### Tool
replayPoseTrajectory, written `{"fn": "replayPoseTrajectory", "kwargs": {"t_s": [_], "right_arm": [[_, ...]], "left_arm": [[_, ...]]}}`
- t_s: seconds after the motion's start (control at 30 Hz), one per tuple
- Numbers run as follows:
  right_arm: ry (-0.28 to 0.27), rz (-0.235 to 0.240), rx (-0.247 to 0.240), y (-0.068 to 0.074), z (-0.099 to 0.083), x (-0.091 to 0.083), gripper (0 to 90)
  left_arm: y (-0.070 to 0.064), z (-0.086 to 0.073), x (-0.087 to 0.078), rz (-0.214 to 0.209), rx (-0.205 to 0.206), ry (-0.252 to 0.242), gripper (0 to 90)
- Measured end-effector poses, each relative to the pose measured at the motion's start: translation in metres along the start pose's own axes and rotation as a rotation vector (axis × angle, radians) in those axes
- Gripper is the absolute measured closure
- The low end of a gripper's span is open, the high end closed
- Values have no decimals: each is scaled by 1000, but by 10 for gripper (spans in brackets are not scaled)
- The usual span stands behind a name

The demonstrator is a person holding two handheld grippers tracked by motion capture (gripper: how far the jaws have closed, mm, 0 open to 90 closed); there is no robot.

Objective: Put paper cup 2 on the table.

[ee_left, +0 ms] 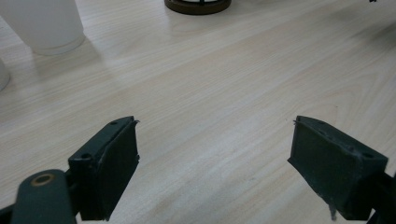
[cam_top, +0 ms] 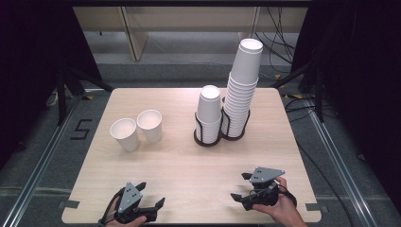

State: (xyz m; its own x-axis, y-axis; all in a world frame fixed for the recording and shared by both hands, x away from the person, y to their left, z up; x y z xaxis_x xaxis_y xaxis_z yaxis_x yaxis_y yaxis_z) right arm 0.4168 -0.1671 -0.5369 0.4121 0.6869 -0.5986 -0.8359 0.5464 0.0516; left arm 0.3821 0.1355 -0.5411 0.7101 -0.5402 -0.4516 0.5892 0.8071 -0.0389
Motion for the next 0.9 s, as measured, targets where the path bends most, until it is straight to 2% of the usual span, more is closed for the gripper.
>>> {"fn": "replayPoseTrajectory", "kwargs": {"t_s": [0.2,0.3,0.47,0.53,0.73,0.83,0.9], "right_arm": [[6,4,4,3,-4,-3,171],[11,8,7,4,-6,-2,171],[14,14,7,5,-7,-3,171],[22,11,31,7,-8,-3,171],[21,12,20,6,-8,-2,169],[20,14,20,6,-8,-2,169],[18,12,16,6,-8,-2,169]], "left_arm": [[-1,1,0,-7,5,-10,146],[-1,3,1,-7,-6,-18,146],[-2,4,-1,-9,12,-7,146],[-2,4,0,-14,15,-11,146],[-3,5,1,-16,3,-20,147],[-2,3,1,-11,15,2,146],[-3,4,2,-19,16,-6,147]]}}
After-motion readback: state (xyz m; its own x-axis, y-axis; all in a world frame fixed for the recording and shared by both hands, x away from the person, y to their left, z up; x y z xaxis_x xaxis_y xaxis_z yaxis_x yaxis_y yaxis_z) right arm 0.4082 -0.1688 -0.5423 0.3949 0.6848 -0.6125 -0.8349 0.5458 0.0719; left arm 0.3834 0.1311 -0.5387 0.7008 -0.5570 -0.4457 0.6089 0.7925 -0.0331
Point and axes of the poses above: each handheld gripper's, and its own axes: x roughly forward along the jaws, z roughly out of its top, y roughly to its left, the point moved 9 cm from there along x, roughly forward along the jaws, and after that the axes turned 3 degrees about -y, right-handed, at the moved point
